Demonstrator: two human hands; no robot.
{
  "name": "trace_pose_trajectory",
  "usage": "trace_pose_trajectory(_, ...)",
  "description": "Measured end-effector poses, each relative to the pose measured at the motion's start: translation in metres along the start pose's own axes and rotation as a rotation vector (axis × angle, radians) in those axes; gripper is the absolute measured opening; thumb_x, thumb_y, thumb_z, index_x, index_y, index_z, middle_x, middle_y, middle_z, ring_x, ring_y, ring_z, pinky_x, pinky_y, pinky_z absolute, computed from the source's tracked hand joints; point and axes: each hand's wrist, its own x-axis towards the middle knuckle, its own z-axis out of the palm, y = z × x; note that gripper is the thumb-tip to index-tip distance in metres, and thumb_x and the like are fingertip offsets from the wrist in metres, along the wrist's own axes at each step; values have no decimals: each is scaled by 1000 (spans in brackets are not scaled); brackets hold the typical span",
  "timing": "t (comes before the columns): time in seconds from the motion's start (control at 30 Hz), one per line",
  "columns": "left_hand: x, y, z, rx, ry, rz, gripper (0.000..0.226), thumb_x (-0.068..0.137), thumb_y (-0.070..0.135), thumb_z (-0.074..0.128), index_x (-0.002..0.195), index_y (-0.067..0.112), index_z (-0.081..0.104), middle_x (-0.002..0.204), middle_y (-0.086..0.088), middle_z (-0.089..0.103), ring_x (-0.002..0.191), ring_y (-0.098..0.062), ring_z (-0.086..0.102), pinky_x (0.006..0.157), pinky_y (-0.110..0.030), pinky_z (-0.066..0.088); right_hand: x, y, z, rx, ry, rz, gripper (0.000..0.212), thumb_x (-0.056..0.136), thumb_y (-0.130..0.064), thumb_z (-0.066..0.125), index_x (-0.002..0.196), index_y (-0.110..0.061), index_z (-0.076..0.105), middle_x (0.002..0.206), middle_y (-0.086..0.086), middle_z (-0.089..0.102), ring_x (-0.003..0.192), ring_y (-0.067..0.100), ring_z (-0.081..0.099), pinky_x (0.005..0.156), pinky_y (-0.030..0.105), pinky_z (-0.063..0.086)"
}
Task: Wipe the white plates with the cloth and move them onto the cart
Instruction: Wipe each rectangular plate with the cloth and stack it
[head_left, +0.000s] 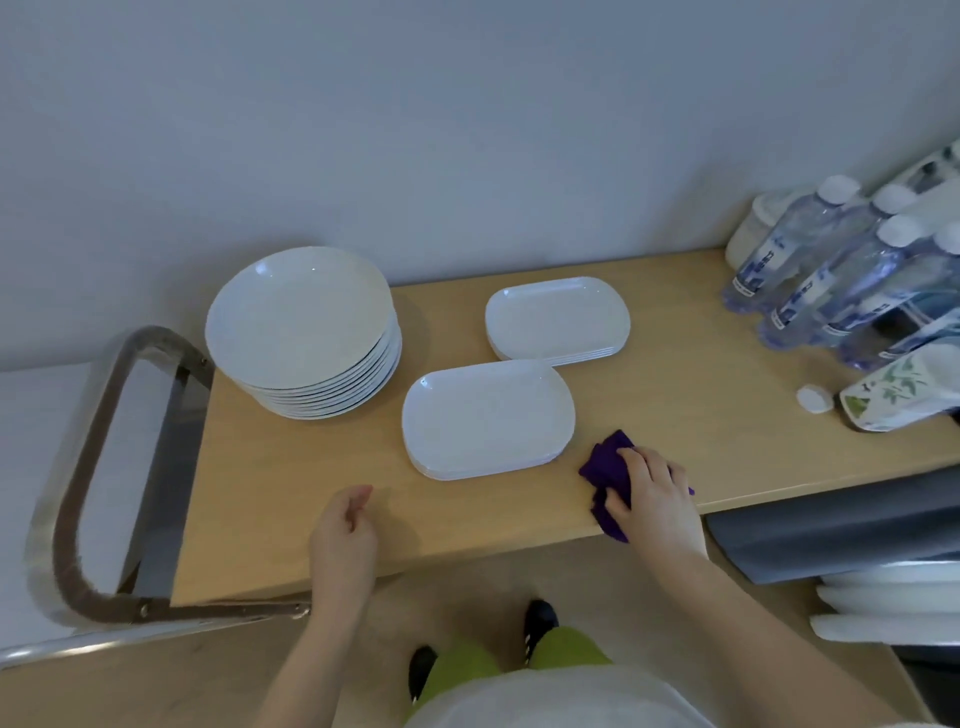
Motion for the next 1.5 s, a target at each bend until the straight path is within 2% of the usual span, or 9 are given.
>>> trace_pose_trajectory(0.3,-12,57,57,-78,112,22,32,93,-2,38,106,14,62,97,-3,62,94,-18,54,79,-30,39,64,35,-17,-26,-45,24,52,92,-37,53,139,-18,37,144,0,37,126,29,36,96,39,42)
trace_pose_trajectory(0.53,-11,91,85,-64,123,133,32,93,-3,39,106,12,65,96,-2,63,90,-12,54,71,-19,38,88,34,-29,-42,-136,25,55,93,-49,46,138,-19,36,143,3,36,129,31,34,104,43,35)
trace_pose_trajectory(0.6,-3,100,90,-44,107,158,32,94,-2,39,108,12,64,99,-1,64,92,-11,55,72,-18,38,94,32,-36,-29,-90,33,52,94,-51,42,136,-20,40,140,2,41,128,28,36,104,42,34)
trace_pose_trajectory(0.77,36,128,110,61,31,198,28,97,7,42,116,13,61,103,4,59,96,-11,51,83,-25,35,131,18,-62,244,43,68,36,99,-29,39,131,-13,47,129,5,51,117,25,46,95,37,38)
trace_pose_trajectory(0.9,78,150,132,170,-36,171,30,96,17,47,125,15,55,100,7,53,91,-13,49,78,-28,36,170,6,-73,404,-20,136,35,99,-30,42,126,-7,45,122,10,54,108,28,52,87,38,43)
trace_pose_trajectory(1.03,116,164,152,250,-102,105,38,94,25,54,128,10,48,100,-2,56,85,-19,52,72,-30,39,199,-6,-66,375,-143,227,41,98,-36,44,123,-3,41,118,14,55,103,32,56,75,35,42)
trace_pose_trajectory(1.27,149,156,167,315,-215,72,10,92,15,57,97,13,49,79,0,51,68,-13,47,54,-23,36,215,-10,-58,338,-160,290,30,97,-24,49,117,-4,39,107,16,62,96,35,61,72,38,48)
trace_pose_trajectory(1.4,157,158,169,368,-261,62,8,88,6,55,87,11,48,71,-2,51,63,-16,47,56,-28,40,220,-13,-57,296,-164,300,25,98,-17,46,117,-3,37,105,16,62,95,35,61,69,36,45)
trace_pose_trajectory(1.5,162,160,171,371,-294,-16,10,84,4,53,75,5,56,61,-6,51,55,-21,44,50,-27,33,222,-13,-57,249,-175,305,25,97,-16,46,117,-2,37,105,16,62,95,36,61,69,36,44)
